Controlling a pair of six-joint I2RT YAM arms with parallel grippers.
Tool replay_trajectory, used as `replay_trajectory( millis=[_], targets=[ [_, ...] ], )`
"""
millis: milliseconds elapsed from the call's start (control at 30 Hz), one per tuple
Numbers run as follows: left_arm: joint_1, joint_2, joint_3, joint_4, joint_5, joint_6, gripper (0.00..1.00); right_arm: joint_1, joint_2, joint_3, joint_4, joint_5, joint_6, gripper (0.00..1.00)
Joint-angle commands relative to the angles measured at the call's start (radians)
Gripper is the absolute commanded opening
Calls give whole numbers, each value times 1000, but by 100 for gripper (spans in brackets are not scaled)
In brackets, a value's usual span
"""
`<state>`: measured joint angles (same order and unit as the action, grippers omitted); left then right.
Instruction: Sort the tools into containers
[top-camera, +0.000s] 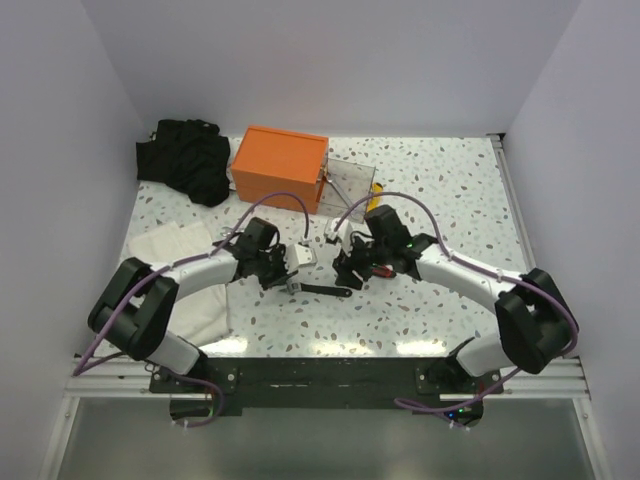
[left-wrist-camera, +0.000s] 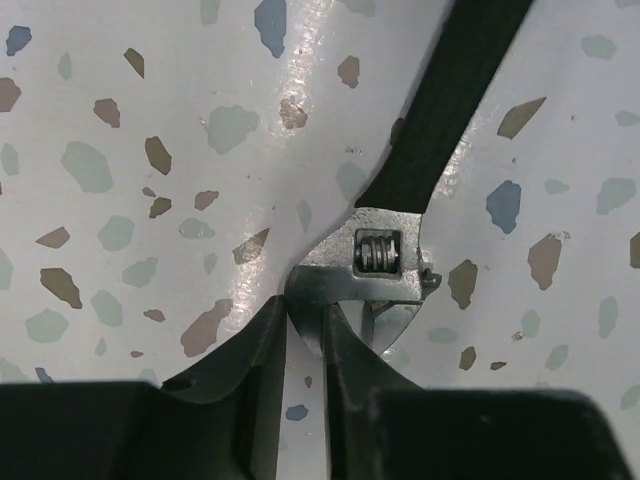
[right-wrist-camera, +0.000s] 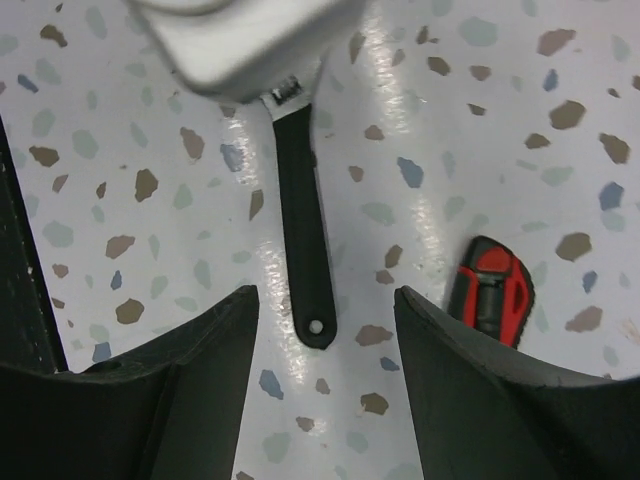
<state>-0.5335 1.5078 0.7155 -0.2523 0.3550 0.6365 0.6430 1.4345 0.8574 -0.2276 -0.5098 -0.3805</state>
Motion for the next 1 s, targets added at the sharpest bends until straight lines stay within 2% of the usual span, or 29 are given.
replay_trajectory(
  millis=[0,233,400,600,967],
  targets=[
    [9,116,73,-166,73,-76,16,73,44,9,48,17,-119,62],
    [30,216,237,-356,257,-115,4,135,78,12,54,56,-195,64],
    [69,301,329,-478,387,-90,1,162,86,-17,76,63,-221,64],
    [133,373,424,-553,510,-116,0,201,83,-26,51,53,-248,65],
    [190,420,487,-633,726,-176,0,260,148,-3,76,103,-219,65]
  ],
)
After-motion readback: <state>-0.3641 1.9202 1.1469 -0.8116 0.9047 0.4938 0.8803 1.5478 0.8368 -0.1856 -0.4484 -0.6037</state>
